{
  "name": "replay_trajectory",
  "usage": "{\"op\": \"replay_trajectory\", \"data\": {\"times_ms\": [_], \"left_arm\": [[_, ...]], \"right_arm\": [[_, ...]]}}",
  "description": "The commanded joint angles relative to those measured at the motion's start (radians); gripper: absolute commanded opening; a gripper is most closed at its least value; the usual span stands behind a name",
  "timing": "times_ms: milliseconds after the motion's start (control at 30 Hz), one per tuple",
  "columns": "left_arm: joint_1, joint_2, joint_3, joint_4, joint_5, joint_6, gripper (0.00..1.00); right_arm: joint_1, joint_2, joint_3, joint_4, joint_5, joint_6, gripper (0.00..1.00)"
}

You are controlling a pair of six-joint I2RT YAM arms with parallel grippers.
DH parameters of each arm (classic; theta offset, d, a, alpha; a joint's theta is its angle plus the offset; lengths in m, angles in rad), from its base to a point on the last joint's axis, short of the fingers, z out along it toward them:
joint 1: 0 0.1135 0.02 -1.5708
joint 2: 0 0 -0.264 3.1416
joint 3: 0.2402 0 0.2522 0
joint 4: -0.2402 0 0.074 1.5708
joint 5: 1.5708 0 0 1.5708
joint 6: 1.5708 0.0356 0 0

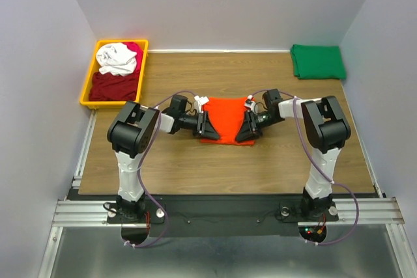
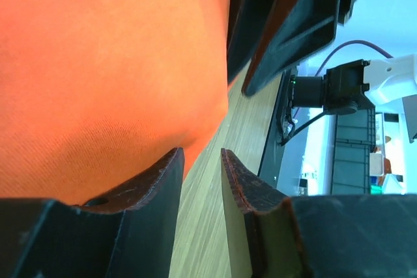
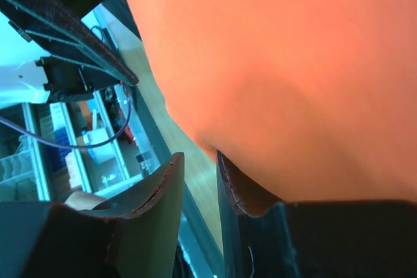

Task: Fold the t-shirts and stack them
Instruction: Fold the tshirt

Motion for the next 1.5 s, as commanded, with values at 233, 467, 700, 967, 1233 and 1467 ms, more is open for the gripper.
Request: {"op": "replay_trajectory", "data": {"times_ms": [233,467,700,967,1233,1467], "left_arm": [[0.092,-0.275,-0.004,-0.244,-0.080,0.231,0.44],[-0.078,-0.491,0.133,-0.453,-0.360,0.572,0.49],[-0.475,-0.447,0.186,-0.422,-0.949,0.897,0.57],[-0.691,-0.180,0.327,-0.381,-1.267,1.055,0.58],[-0.732,-0.022,0.375,-0.342,-1.364,1.110,0.57],[-0.711,-0.039,0.343,-0.299,-1.287,1.092,0.12]], "right_arm": [[-0.065,-0.238,-0.068,-0.139,0.218,-0.262,0.38],[-0.191,-0.438,-0.048,-0.211,0.140,-0.224,0.50],[-0.363,-0.455,-0.040,-0.171,0.237,-0.086,0.62],[-0.401,-0.393,-0.088,-0.121,0.298,0.066,0.63],[-0.403,-0.381,-0.158,-0.041,0.292,0.161,0.67],[-0.400,-0.347,-0.263,0.134,0.222,0.243,0.78]]}}
